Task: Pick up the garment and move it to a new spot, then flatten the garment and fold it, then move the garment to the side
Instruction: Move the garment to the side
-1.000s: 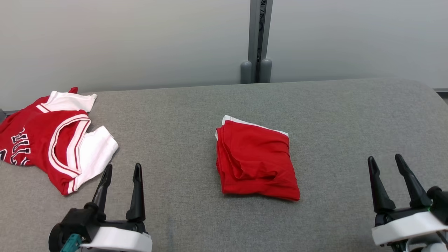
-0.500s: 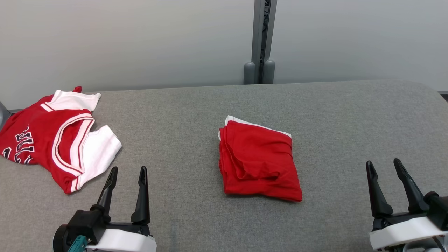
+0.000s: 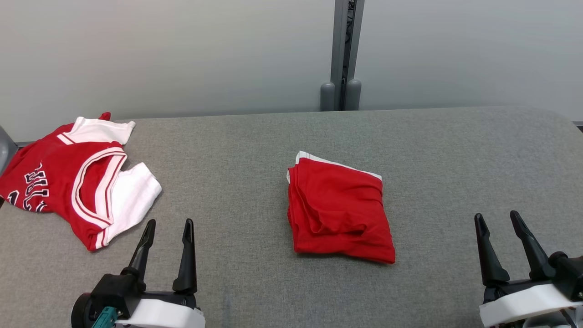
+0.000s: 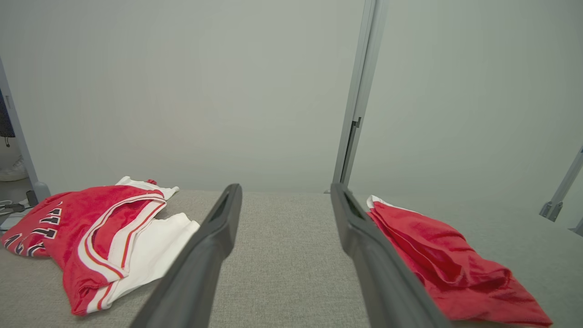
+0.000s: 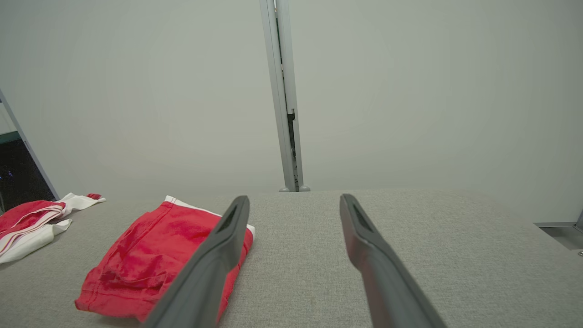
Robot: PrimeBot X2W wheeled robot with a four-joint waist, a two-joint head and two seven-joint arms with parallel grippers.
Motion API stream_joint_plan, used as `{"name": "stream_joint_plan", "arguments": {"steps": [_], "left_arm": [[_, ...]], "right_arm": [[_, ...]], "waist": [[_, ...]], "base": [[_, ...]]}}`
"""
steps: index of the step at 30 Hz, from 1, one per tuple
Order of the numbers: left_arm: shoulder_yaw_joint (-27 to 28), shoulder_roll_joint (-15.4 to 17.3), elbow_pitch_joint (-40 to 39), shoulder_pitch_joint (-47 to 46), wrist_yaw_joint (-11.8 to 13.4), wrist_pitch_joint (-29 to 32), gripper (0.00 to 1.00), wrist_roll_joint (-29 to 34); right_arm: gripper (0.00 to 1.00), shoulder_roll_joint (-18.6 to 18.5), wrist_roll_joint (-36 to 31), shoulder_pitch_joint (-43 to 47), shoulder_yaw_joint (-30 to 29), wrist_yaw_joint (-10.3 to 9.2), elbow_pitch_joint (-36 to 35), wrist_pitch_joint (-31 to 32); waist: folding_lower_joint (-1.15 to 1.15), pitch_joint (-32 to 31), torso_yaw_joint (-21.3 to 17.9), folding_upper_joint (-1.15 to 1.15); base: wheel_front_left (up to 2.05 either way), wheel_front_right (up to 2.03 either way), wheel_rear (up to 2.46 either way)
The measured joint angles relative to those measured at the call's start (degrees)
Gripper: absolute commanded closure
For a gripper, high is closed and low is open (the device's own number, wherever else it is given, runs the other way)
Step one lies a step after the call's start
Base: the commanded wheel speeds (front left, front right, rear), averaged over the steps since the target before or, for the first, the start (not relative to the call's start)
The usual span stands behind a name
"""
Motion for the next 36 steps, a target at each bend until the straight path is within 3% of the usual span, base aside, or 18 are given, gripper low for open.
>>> {"name": "stream_joint_plan", "arguments": {"steps": [8,12,17,21,26,36], "left_arm": [[-0.2,0.0,0.3,0.0,0.1,0.0,0.0,-0.1],[-0.5,0.0,0.5,-0.2,0.2,0.0,0.0,-0.5],[-1.8,0.0,0.9,-0.6,0.3,0.0,0.0,-1.1],[-2.6,0.0,1.0,-1.6,0.5,0.0,0.0,-1.8],[-3.7,0.0,1.6,-1.8,1.0,0.0,0.0,-3.1],[-5.2,0.0,1.3,-3.2,2.0,0.0,0.0,-4.0]], "right_arm": [[0.0,-0.1,0.4,-0.6,0.7,0.0,1.4,0.0],[0.0,-1.2,2.5,-4.2,3.5,0.0,6.5,2.3],[0.0,-2.4,7.4,-12.0,6.0,0.0,13.4,11.8],[0.0,-2.6,9.9,-19.3,4.3,0.0,20.2,20.2],[0.0,-0.6,14.9,-26.1,4.3,0.0,27.2,32.4],[0.0,-1.5,19.6,-33.9,4.7,0.0,37.6,43.8]], "waist": [[0.0,0.1,0.2,0.0],[0.0,0.5,0.2,0.0],[0.0,1.0,1.0,0.0],[0.0,1.8,2.3,0.0],[0.0,2.5,4.7,0.0],[0.0,4.8,9.9,0.0]], "base": [[0.0,0.0,0.0],[0.0,0.0,0.0],[0.0,0.0,0.0],[0.0,0.0,0.0],[0.0,0.0,0.0],[0.0,0.0,0.0]]}}
